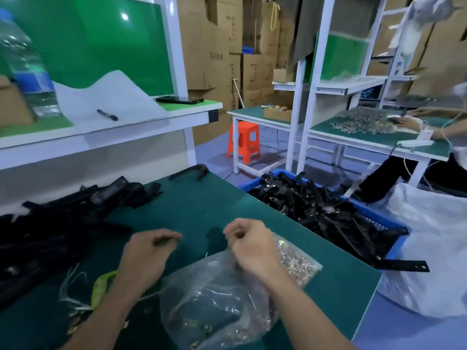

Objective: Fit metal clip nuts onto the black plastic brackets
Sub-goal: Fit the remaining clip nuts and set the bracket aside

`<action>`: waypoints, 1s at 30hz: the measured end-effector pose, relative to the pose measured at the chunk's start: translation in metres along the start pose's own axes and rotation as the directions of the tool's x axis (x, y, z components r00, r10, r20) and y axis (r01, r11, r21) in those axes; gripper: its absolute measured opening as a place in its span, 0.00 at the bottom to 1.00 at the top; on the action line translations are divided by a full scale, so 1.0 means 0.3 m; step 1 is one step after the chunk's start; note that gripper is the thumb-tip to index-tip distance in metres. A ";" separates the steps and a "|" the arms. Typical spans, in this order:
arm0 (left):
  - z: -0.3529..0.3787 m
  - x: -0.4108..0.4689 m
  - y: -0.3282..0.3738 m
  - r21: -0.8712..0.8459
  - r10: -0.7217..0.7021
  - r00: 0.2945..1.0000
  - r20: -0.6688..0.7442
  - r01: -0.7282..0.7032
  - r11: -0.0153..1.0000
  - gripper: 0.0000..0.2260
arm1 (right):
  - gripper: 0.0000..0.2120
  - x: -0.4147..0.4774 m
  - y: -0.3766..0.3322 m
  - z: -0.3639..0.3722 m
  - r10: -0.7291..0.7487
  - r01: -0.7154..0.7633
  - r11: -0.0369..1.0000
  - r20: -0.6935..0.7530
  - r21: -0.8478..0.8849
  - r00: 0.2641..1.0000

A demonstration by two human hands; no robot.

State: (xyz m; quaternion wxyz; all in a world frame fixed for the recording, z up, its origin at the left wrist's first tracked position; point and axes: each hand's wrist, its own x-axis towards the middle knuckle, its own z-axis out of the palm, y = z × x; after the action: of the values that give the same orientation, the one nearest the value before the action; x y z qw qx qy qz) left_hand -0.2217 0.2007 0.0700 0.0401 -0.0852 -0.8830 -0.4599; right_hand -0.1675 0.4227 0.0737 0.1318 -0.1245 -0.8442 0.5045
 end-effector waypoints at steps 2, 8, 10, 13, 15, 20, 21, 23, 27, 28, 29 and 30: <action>-0.127 -0.053 -0.095 0.020 -0.084 0.992 -0.090 0.086 0.996 0.16 | 0.13 -0.034 -0.060 0.092 -0.065 0.071 0.997 0.153 -0.035 0.986; -0.488 -0.266 -0.359 0.096 -0.271 0.904 -0.330 0.318 0.943 0.13 | 0.17 -0.091 -0.192 0.379 -0.085 0.167 0.977 0.473 -0.132 0.877; -0.583 -0.340 -0.445 0.105 -0.324 0.867 -0.379 0.388 0.916 0.15 | 0.16 -0.099 -0.218 0.480 -0.088 0.190 0.971 0.521 -0.147 0.849; -0.688 -0.455 -0.558 0.072 -0.407 0.816 -0.411 0.474 0.878 0.15 | 0.18 -0.099 -0.265 0.633 -0.095 0.218 0.962 0.546 -0.165 0.832; -0.720 -0.517 -0.606 0.037 -0.445 0.794 -0.414 0.503 0.863 0.11 | 0.20 -0.089 -0.303 0.727 -0.094 0.244 0.951 0.574 -0.190 0.813; -0.669 -0.576 -0.640 0.050 -0.441 0.853 -0.279 0.471 0.881 0.19 | 0.24 -0.047 -0.388 0.922 -0.044 0.252 0.933 0.615 -0.256 0.787; -0.659 -0.572 -0.642 0.084 -0.430 0.859 -0.277 0.468 0.880 0.22 | 0.25 -0.038 -0.403 0.956 -0.060 0.287 0.917 0.617 -0.276 0.785; -0.644 -0.554 -0.646 0.249 -0.355 0.889 -0.289 0.428 0.869 0.26 | 0.27 -0.022 -0.429 1.025 -0.104 0.368 0.887 0.656 -0.279 0.748; -0.598 -0.534 -0.646 0.509 -0.196 0.951 -0.237 0.294 0.809 0.24 | 0.32 -0.004 -0.469 1.164 -0.202 0.593 0.739 0.736 -0.319 0.647; -0.588 -0.532 -0.649 0.525 -0.167 0.965 -0.201 0.250 0.814 0.22 | 0.32 -0.002 -0.472 1.193 -0.218 0.648 0.675 0.744 -0.353 0.632; -0.581 -0.532 -0.654 0.528 -0.146 0.976 -0.164 0.212 0.822 0.20 | 0.32 -0.006 -0.471 1.214 -0.236 0.691 0.602 0.738 -0.399 0.632; -0.578 -0.534 -0.659 0.511 -0.139 0.980 -0.141 0.192 0.838 0.19 | 0.31 -0.013 -0.469 1.224 -0.265 0.716 0.537 0.717 -0.445 0.644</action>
State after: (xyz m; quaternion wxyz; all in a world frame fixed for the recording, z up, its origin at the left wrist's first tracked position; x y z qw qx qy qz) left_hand -0.1028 -0.0707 -0.0137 0.0651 0.0284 -0.9754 -0.2085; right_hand -0.3024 0.0560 0.0301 -0.0402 0.2495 -0.9629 0.0947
